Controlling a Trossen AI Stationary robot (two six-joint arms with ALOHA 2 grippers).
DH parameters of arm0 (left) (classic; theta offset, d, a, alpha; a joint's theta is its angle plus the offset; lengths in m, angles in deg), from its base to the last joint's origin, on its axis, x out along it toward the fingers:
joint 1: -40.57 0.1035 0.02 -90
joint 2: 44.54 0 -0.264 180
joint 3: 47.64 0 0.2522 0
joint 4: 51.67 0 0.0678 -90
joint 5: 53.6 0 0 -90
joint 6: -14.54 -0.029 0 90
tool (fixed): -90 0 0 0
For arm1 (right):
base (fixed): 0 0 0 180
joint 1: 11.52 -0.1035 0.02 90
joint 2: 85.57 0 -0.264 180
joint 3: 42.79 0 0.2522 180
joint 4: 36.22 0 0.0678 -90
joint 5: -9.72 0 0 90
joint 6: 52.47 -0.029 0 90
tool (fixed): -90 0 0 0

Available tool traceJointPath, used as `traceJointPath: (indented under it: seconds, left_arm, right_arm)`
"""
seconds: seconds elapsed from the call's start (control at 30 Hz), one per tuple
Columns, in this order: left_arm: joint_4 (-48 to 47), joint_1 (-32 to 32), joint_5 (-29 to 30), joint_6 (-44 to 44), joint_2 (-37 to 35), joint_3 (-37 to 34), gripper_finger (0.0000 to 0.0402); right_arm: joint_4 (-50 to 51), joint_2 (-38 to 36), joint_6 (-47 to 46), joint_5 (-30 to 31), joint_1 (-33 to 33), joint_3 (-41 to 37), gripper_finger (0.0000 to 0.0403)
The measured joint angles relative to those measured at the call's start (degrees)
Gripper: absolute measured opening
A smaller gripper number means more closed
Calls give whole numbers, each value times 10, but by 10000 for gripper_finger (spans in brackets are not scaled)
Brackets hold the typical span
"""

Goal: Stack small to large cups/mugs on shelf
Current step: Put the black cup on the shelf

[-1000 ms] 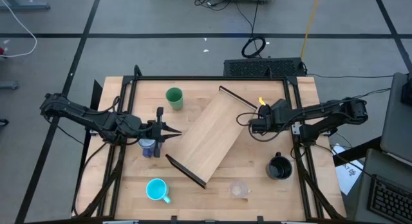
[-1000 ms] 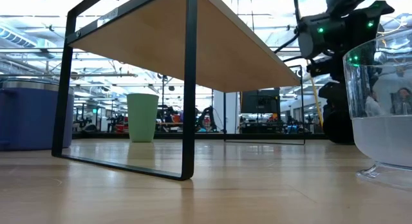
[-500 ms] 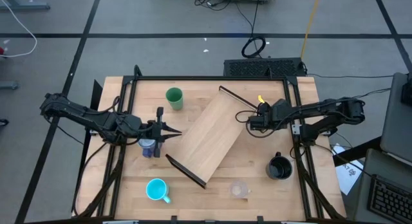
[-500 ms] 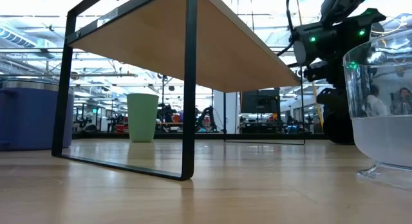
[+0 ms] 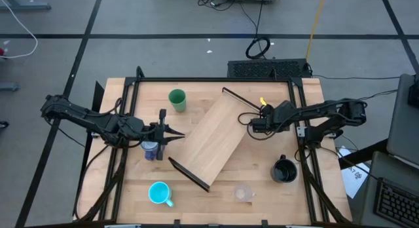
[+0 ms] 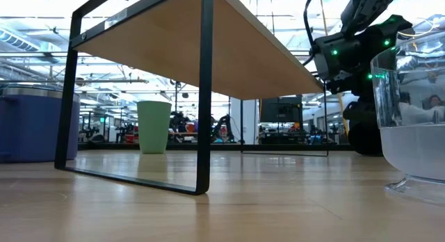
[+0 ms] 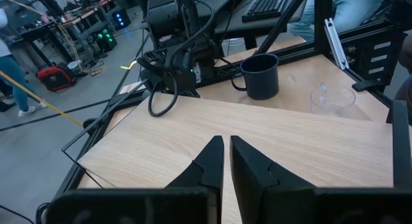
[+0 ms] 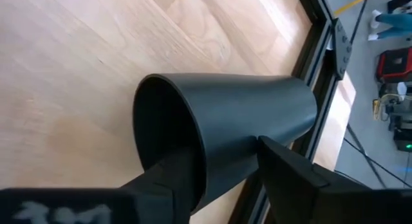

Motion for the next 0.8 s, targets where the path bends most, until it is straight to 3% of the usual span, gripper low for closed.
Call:
traceJointPath:
  seconds: [0.33, 0.8]
  left_arm:
    - [0, 0, 0, 0, 0, 0, 31]
    - [0, 0, 0, 0, 0, 0, 31]
  right_arm:
    - [4, 1, -1, 4, 0, 0, 90]
    - [45, 1, -31, -2, -13, 0, 78]
